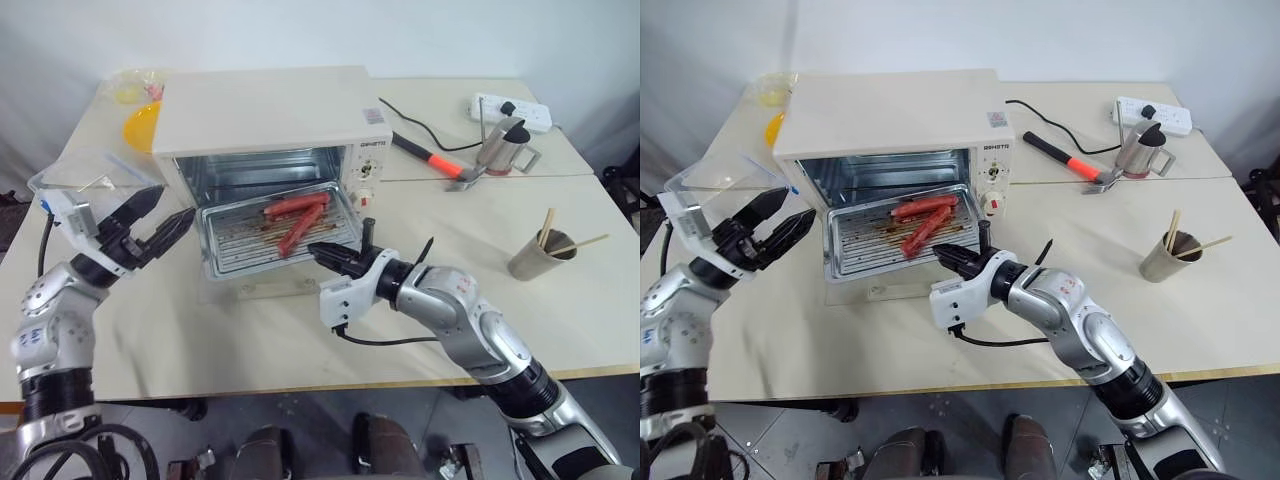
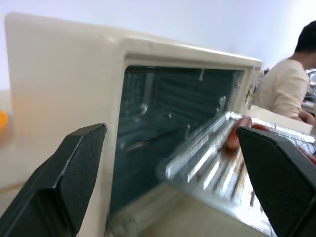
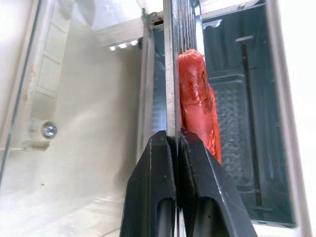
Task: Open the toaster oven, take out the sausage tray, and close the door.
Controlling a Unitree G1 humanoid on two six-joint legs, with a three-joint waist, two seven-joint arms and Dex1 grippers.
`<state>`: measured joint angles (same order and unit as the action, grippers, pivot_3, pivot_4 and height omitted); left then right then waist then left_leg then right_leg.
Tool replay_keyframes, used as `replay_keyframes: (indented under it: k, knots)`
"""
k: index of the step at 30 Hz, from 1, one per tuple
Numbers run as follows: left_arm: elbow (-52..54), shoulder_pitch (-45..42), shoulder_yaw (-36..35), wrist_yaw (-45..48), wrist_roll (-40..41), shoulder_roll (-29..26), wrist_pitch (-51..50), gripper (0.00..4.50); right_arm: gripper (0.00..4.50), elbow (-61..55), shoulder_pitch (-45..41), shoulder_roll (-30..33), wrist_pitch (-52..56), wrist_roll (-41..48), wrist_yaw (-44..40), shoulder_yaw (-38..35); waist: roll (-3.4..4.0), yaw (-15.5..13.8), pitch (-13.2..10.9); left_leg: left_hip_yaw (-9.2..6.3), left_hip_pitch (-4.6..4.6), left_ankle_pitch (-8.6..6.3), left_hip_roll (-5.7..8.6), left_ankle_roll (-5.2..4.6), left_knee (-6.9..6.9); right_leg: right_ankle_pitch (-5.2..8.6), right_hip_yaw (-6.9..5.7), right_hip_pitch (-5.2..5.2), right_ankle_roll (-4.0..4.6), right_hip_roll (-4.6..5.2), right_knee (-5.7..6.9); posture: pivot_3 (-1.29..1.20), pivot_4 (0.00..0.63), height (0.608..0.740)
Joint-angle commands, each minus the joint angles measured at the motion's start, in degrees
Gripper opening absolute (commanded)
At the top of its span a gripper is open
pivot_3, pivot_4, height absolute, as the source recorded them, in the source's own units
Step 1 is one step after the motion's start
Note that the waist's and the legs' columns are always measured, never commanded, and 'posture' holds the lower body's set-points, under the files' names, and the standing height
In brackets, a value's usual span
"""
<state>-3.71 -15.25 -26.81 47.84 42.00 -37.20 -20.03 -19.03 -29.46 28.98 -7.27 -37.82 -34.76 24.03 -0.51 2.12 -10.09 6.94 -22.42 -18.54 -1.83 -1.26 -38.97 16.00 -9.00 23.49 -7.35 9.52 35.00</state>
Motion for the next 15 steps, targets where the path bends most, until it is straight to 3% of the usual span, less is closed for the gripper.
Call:
replay_keyframes:
  k: [1,5,9,15]
  knots:
    - [10.95,8.3,-5.7,-5.12,10.47,-2.96,-14.8,4.5,0.02,-1.45,0.46,0.94,-5.26,2.83,3.89,-3.68,-0.02,0.05,-0.02,-0.03,0.03,-0.01,-0.03,0.01,0.03,0.0,0.01,-0.01,0.0,0.01,0.01,0.0,0.15,0.74]
    - [15.66,13.0,-11.47,-13.84,29.51,-2.04,-28.47,4.5,0.02,0.74,0.13,1.38,-9.65,4.27,5.09,-4.03,-0.1,-0.48,-0.1,-0.08,0.03,0.0,-0.29,0.02,-0.07,0.02,0.04,-0.07,0.04,0.02,0.0,0.0,0.15,0.74]
    - [16.68,15.35,-11.54,-20.81,41.09,-2.34,-36.01,4.5,0.02,1.82,-0.22,1.37,-12.2,5.27,5.43,-4.48,-0.1,-0.57,-0.1,-0.17,0.17,0.01,-0.25,0.01,-0.13,0.02,0.11,-0.27,0.04,0.06,0.02,0.0,0.15,0.74]
    - [17.45,17.91,-10.83,-33.22,61.3,-0.25,-36.21,4.5,0.02,3.12,-0.96,1.74,-15.2,6.49,4.94,-4.49,-0.1,-0.33,-0.1,-0.17,0.17,0.0,-0.26,0.02,-0.09,0.04,0.12,-0.22,0.08,0.06,0.04,0.0,0.15,0.74]
